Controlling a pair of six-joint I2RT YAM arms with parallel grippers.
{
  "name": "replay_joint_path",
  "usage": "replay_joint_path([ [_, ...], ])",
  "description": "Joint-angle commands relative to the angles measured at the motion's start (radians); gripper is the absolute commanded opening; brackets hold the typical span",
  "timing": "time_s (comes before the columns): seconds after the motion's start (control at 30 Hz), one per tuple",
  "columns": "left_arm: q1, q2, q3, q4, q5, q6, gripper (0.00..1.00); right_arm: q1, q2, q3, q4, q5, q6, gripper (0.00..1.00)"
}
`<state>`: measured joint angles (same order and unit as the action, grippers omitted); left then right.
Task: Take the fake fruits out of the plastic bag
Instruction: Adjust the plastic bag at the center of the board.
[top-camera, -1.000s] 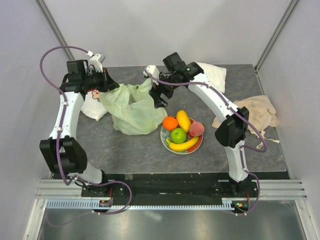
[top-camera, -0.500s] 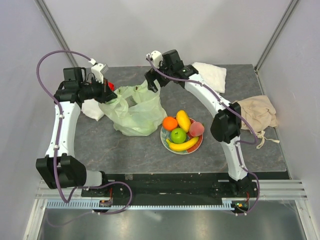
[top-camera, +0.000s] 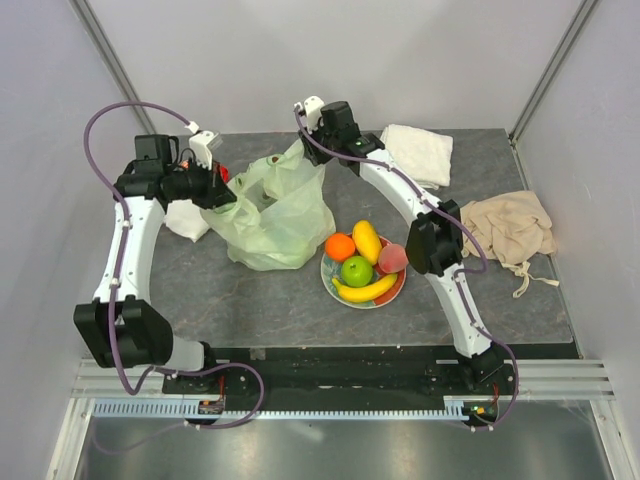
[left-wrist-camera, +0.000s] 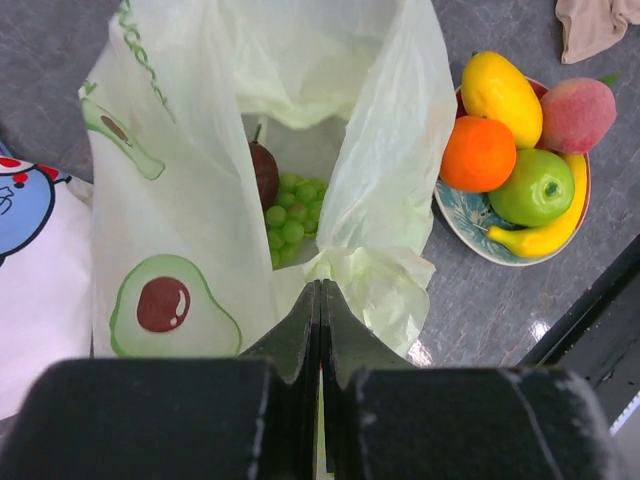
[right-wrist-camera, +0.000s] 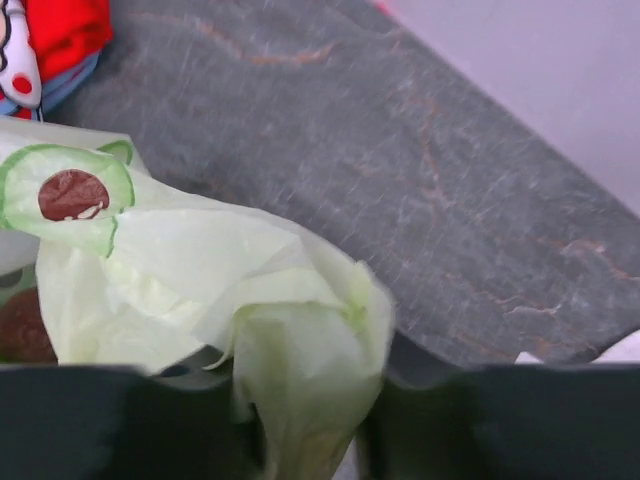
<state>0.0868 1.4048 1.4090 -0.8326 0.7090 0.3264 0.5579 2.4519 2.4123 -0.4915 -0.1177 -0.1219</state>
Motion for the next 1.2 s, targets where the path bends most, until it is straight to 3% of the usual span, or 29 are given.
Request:
replay_joint_path([
  [0.0,-0.009,0.121,0.126,0.004,-0.014,0.02,0.02,-0.038,0.027,0.106,0.094,0.036,-0.032,0.29],
  [0.07,-0.013,0.19,0.215,0.007,-0.019,-0.041,0.02,-0.064,0.024,0.159,0.126,0.067,-0.035,0.24],
  [0.13,-0.015,0.321,0.41,0.003,0.0,-0.114,0.02,-0.088,-0.005,0.166,0.212,0.07,-0.03,0.18],
  [0.17,-0.024,0.368,0.488,0.004,0.007,-0.137,0.02,-0.114,-0.023,0.15,0.258,0.091,-0.022,0.08],
  [0.2,-0.03,0.441,0.659,-0.003,0.012,-0.156,0.02,-0.125,-0.042,0.134,0.342,0.105,-0.015,0.01],
  [0.3,-0.064,0.531,0.981,-0.013,-0.006,-0.176,0.02,-0.153,-0.109,0.123,0.436,0.133,-0.028,0.0],
  [0.4,-0.075,0.573,1.116,0.039,-0.025,-0.191,0.01,-0.167,-0.174,0.107,0.467,0.141,-0.073,0.0],
  [0.57,-0.13,0.471,1.014,0.049,0.102,-0.155,0.02,-0.193,-0.3,-0.106,0.478,0.147,-0.104,0.0],
  [0.67,-0.162,0.349,0.79,0.015,0.118,-0.087,0.02,-0.205,-0.39,-0.286,0.423,0.119,-0.107,0.0],
  [0.8,-0.177,0.179,0.382,-0.043,0.124,-0.004,0.02,-0.207,-0.583,-0.653,0.372,0.023,-0.085,0.04],
  [0.97,-0.18,0.016,0.07,-0.098,0.101,0.068,0.02,-0.204,-0.743,-0.881,0.253,-0.053,-0.032,0.11],
  [1.0,-0.18,-0.015,0.053,-0.105,0.084,0.08,0.02,-0.205,-0.789,-0.928,0.242,-0.048,-0.027,0.17],
  [1.03,-0.183,-0.024,0.041,-0.106,0.07,0.085,0.02,-0.204,-0.809,-0.947,0.229,-0.048,-0.031,0.43],
  [1.13,-0.186,-0.012,0.031,-0.106,0.07,0.077,0.02,-0.204,-0.849,-0.92,0.144,-0.079,-0.064,0.71],
  [1.17,-0.188,-0.003,0.041,-0.105,0.081,0.063,0.01,-0.205,-0.858,-0.891,0.098,-0.097,-0.065,0.75],
])
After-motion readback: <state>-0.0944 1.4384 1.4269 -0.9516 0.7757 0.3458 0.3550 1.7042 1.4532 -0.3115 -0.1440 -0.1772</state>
